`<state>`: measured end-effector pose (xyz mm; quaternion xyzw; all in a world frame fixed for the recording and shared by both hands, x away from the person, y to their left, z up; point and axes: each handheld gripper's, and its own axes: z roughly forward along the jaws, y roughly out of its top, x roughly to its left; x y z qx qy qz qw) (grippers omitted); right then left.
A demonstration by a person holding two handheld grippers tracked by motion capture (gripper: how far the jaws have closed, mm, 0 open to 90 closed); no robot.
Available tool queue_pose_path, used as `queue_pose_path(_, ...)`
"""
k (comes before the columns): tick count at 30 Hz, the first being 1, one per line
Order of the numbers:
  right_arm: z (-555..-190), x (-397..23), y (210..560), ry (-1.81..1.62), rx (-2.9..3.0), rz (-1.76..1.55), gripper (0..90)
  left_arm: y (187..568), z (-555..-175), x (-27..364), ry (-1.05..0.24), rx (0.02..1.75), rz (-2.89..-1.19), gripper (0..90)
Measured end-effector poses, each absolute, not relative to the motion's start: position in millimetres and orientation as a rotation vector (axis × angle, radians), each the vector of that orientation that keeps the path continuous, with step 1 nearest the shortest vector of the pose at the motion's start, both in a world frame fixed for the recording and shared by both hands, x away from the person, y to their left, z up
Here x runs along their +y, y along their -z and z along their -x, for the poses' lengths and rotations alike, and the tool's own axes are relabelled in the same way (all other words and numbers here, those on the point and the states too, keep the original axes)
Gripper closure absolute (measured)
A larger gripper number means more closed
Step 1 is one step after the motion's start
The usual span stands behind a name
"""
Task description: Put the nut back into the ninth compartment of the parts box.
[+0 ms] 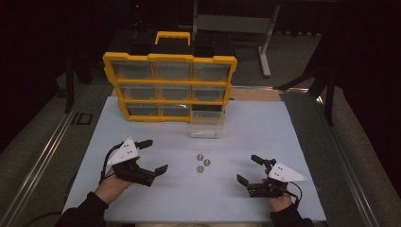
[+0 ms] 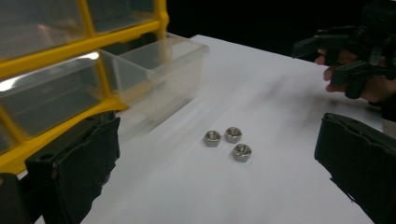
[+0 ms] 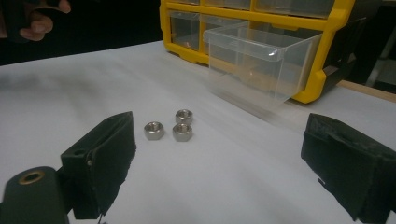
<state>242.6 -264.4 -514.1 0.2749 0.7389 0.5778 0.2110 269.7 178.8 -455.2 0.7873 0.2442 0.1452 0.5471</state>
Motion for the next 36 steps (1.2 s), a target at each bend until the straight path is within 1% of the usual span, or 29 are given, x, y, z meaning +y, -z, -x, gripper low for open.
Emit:
queue_pose_path(3,-243,-264,514,-1.608,2.056,-0.763,10.2,456,-275,170,-0.339,0.562,-1.878,0.0)
queue_pose_path(9,-243,-264,515,-1.608,2.06,-0.764,10.2,459,-288,154,-0.255,0.574,-1.892,0.1)
queue_pose_path(13,-243,-263,515,-1.607,2.065,-0.766,10.2,461,-296,142,-0.228,0.536,-1.886,1.6)
queue_pose_path(17,-243,-263,515,-1.613,2.067,-0.766,10.2,466,-306,128,-0.163,0.518,-1.885,2.1)
queue_pose_path(24,-243,-263,515,-1.621,2.07,-0.766,10.3,477,-321,102,-0.156,0.539,-1.931,4.7)
queue_pose_path(26,-243,-263,515,-1.621,2.07,-0.766,10.3,480,-325,98,-0.134,0.522,-1.936,4.8)
queue_pose_path(32,-243,-263,515,-1.626,2.073,-0.764,10.3,491,-334,86,-0.145,0.527,-1.994,5.7)
queue_pose_path(36,-243,-263,515,-1.627,2.073,-0.764,10.3,497,-340,81,-0.152,0.53,-2.019,12.4)
